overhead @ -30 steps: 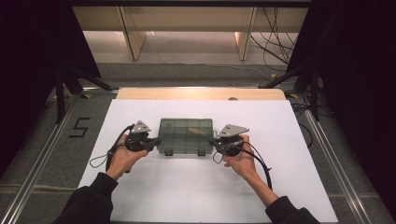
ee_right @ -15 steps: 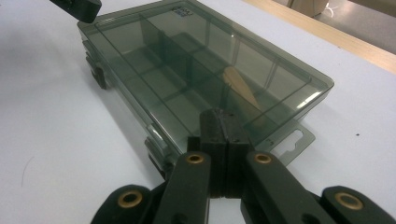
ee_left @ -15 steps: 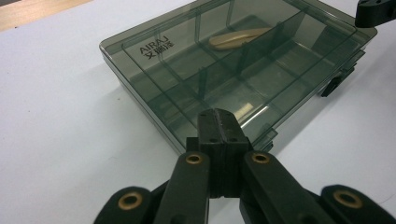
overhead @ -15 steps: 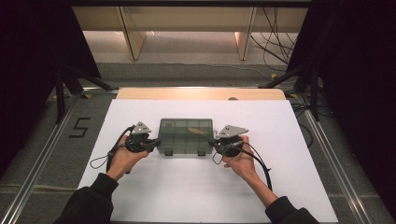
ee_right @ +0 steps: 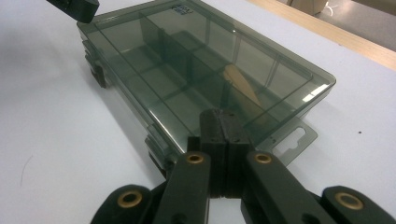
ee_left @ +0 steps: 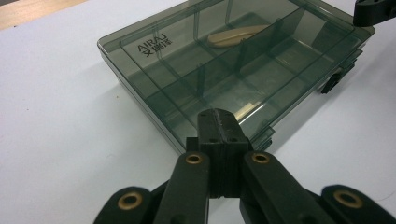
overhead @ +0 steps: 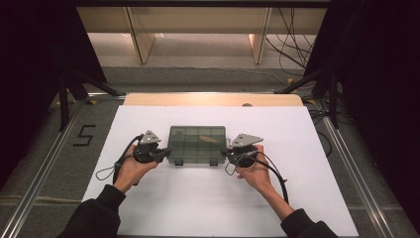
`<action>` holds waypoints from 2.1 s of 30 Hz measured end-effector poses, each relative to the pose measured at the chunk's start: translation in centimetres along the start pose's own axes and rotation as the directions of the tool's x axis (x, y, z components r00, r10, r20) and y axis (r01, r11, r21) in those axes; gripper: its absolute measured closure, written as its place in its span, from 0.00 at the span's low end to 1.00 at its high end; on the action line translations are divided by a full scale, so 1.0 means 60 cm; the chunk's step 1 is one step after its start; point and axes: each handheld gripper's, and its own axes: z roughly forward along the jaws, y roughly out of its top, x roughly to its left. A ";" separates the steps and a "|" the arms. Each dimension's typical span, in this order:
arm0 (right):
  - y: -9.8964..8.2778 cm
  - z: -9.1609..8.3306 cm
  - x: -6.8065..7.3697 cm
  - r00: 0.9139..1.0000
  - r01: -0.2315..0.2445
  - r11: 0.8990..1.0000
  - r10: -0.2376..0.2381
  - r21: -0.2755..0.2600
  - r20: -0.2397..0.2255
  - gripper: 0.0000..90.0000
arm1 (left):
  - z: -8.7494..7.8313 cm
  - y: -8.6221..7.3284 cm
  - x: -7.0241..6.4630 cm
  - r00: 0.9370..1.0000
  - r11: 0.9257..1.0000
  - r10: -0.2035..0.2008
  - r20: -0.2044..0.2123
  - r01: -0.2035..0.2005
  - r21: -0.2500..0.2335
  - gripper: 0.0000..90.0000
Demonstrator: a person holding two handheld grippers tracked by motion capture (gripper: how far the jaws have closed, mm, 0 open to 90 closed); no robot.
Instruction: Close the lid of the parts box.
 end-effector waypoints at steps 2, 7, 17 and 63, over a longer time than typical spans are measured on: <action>0.000 -0.001 0.000 1.000 -0.009 1.000 0.009 -0.005 0.001 1.00 | -0.002 0.001 0.001 1.000 1.000 0.008 -0.001 -0.008 0.000 1.00; 0.001 -0.003 -0.002 1.000 -0.022 1.000 0.022 -0.021 0.006 0.97 | -0.005 0.002 0.000 1.000 1.000 0.011 0.000 -0.011 -0.013 0.98; 0.008 -0.017 -0.006 0.997 -0.071 0.995 0.072 -0.069 0.012 0.85 | -0.010 0.004 -0.006 1.000 0.998 -0.017 -0.003 0.017 -0.065 0.92; -0.009 -0.134 -0.003 0.973 -0.210 0.949 0.227 -0.237 0.048 0.35 | -0.057 0.011 -0.069 0.995 0.962 -0.034 0.092 0.057 -0.267 0.43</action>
